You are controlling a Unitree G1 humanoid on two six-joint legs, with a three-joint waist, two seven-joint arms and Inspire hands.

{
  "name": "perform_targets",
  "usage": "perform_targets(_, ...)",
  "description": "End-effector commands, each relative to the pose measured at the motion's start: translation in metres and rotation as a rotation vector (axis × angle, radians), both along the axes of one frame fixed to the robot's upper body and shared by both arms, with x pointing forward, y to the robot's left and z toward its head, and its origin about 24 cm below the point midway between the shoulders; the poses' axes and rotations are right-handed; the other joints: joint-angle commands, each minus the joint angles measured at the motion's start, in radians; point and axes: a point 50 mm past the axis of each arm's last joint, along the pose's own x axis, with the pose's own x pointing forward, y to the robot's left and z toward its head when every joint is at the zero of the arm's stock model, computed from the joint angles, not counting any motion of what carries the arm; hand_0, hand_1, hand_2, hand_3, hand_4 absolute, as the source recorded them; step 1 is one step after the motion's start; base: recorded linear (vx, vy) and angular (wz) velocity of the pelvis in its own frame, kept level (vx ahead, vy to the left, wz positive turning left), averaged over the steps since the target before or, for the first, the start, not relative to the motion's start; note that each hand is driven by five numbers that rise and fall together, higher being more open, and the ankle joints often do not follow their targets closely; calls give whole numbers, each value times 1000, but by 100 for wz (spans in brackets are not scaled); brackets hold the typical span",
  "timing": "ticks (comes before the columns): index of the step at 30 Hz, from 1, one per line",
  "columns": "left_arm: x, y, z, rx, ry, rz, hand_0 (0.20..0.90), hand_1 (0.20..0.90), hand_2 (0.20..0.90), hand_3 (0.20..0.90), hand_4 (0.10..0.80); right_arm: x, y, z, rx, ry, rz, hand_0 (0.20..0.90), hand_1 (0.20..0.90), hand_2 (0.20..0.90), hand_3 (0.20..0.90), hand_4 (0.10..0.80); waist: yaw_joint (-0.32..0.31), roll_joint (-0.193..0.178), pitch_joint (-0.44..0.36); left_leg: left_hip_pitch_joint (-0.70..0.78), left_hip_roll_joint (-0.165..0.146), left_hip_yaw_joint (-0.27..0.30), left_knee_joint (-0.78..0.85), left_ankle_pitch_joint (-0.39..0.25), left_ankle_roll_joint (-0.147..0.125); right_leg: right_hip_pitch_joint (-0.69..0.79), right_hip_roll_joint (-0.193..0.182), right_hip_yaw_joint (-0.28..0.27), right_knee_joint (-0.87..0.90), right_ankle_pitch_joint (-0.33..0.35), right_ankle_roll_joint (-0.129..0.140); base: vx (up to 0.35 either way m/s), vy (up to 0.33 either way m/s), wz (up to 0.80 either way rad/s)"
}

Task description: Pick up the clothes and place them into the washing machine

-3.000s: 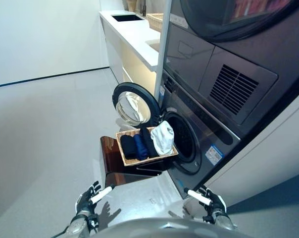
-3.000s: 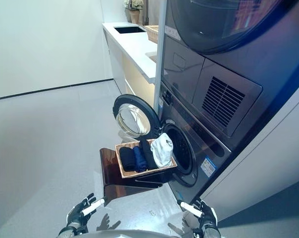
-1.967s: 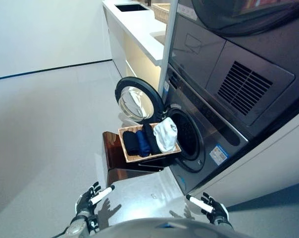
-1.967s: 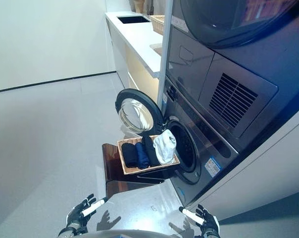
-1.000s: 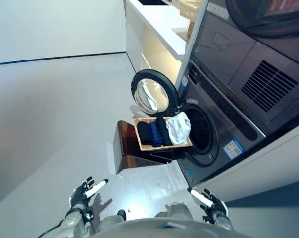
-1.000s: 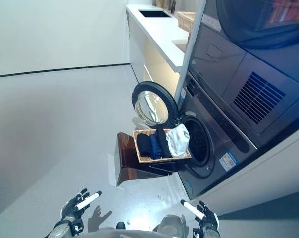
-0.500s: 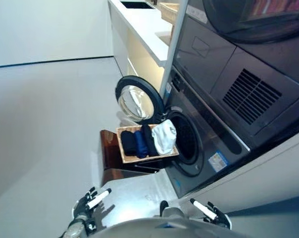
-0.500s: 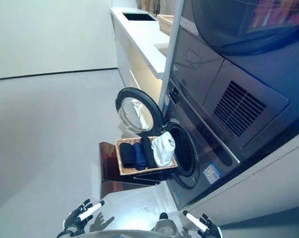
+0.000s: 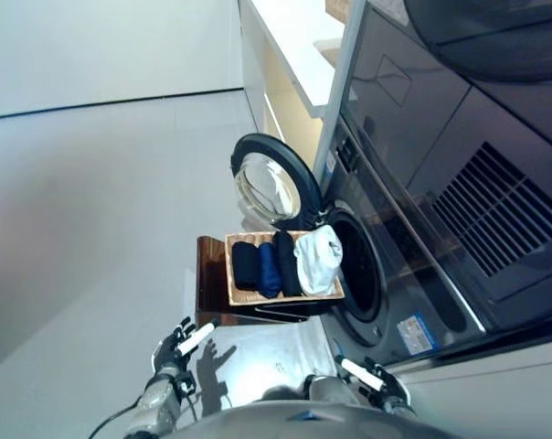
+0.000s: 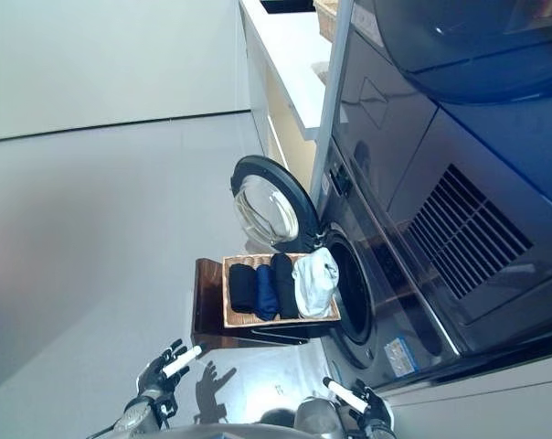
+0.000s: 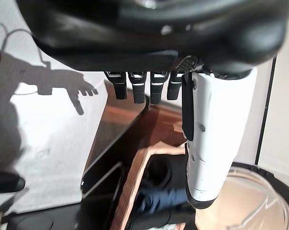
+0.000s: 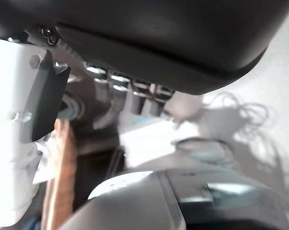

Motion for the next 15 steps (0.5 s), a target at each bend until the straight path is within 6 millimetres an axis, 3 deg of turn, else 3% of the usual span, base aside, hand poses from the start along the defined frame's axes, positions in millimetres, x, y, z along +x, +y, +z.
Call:
perform_targets(1,38,8,23,44,-176,-30,900,900,900,900,800,21,-61,25,-249,-138,-181,900,900,900,900,800,-2,-35,5,73,14,53,22,212,42,-3,18,21,-139,152,10,143,-25,4)
perform_targets(4,39,10,25,49,-184,-14,900,900,900,900,800,31,-62,29,-259,-167,-173,900,900,900,900,800,30,-73,24,-104,-34,70,-26,150,56,33,-5,59,-150,130,8,162,-39,28)
perform_targets(5,40,11,25,52,-185,-13,900,900,900,900,800,35,-63,30,-263,-175,-166,900,900,900,900,800,48,-78,33,-170,-41,72,-42,171,52,49,-4,75,-153,123,11,178,-17,12)
perform_targets(8,37,13,24,53,-179,3,900,900,900,900,800,41,-61,32,-268,-194,-156,900,900,900,900,800,95,-66,61,-291,-22,56,-118,282,31,112,14,124,-161,98,15,241,50,-27)
perform_targets(10,34,13,23,47,-176,15,900,900,900,900,800,42,-61,32,-277,-191,-145,900,900,900,900,800,118,-50,70,-328,-5,76,-188,330,14,158,16,155,-161,67,24,278,83,-36)
perform_targets(13,30,13,20,43,-162,25,900,900,900,900,800,41,-61,31,-279,-181,-135,900,900,900,900,800,136,-37,68,-330,6,82,-208,351,0,206,12,187,-164,36,31,256,108,-85)
perform_targets(15,26,15,20,39,-164,35,900,900,900,900,800,34,-60,28,-267,-157,-129,900,900,900,900,800,155,-20,55,-311,8,70,-196,369,-8,278,-13,228,-175,1,44,438,269,-106)
